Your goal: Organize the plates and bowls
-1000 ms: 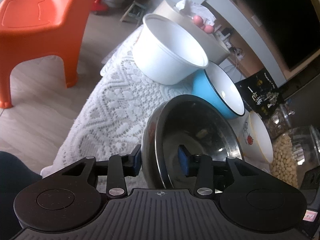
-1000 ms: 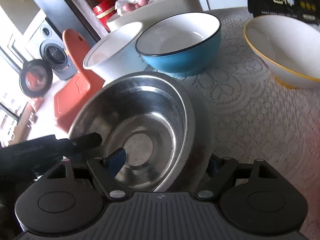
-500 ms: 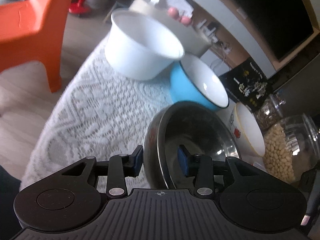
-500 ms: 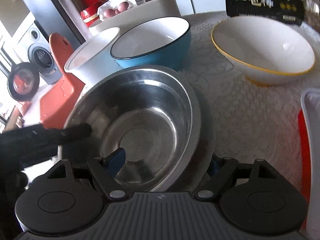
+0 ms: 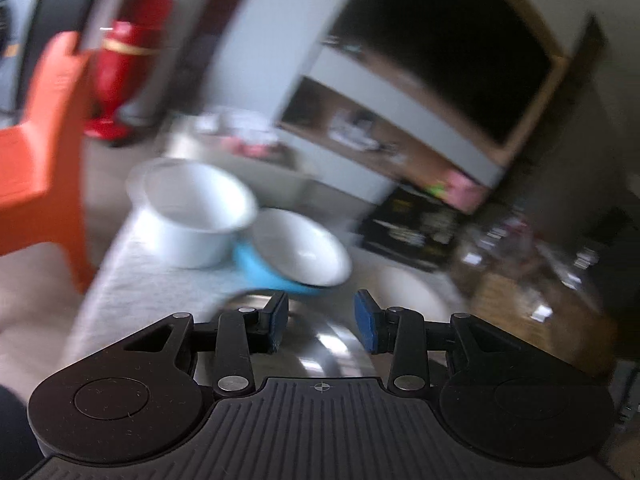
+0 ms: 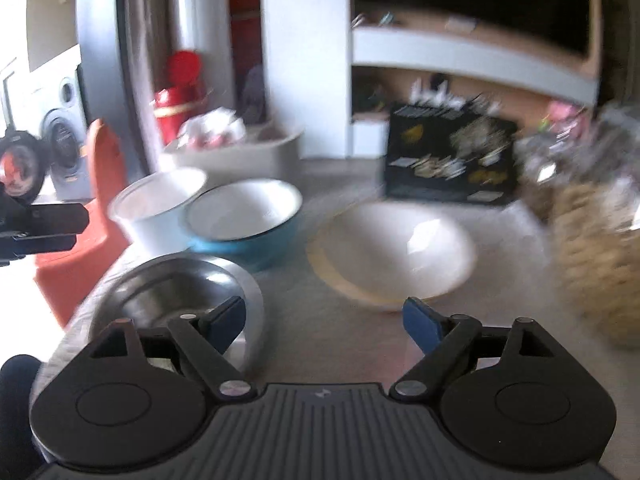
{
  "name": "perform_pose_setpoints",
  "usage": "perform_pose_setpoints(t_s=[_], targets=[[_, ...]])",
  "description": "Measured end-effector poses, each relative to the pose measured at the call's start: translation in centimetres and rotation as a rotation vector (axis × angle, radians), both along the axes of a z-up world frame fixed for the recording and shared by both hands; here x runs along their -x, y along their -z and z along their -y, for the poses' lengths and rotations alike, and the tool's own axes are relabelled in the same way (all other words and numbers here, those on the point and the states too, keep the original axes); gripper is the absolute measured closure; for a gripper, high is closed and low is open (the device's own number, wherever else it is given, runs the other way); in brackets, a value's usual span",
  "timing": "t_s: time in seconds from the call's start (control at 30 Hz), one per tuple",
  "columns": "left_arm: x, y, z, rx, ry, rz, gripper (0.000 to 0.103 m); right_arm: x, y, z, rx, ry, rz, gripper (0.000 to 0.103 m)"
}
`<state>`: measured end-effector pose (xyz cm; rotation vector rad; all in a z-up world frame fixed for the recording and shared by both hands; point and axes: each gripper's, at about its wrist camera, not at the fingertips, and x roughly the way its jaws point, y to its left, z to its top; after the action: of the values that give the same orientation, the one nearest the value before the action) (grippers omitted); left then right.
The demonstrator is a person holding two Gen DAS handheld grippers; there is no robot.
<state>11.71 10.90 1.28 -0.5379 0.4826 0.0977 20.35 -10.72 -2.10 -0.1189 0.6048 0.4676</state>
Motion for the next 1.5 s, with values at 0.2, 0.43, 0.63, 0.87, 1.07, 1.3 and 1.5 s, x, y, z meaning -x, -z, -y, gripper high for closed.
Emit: perform_pose_setpoints(t_s=[0.2,0.43,0.63,0.87,1.07,1.3,1.5], targets=[[-5.8,1.9,7.9,0.042,0.244,-0.082,0.063,-0.4,0.3,10.3,-0.017,0.229,-0.021,0.012],[-12.0,7.8,14.7,-0.042,0.279,-0.32,0.065,-2.8,5.0,16.8,-0.113,0.326,-0.204,0.038],[-13.9,10.6,16.0,0.069,0.357,-0.419,0.074,-5.0,8.7,17.1,-0.246,0.202,-0.372,0.054],[-17.8,10.3,19.4,0.098,0.437,-0.367,0.075,-7.5,6.7,18.9,-0.193,0.172,-0.283,0.054],[-20.9,10.8,21.9,0.074,0.447,-0.363,0.075,-11.1,7.0,20.0,-0.145,0.199,-0.252,0.053],[-22.1,11.5,22.8,0.041,0.475,-0.377,0.074,-11.3,7.8,20.6,-0.08,0.257,-0.23,0.053],[-20.3,9.5,20.9,0.036,0.493,-0.352,0.074,-9.5,6.1,20.2,0.043,0.311,-0.133,0.047]])
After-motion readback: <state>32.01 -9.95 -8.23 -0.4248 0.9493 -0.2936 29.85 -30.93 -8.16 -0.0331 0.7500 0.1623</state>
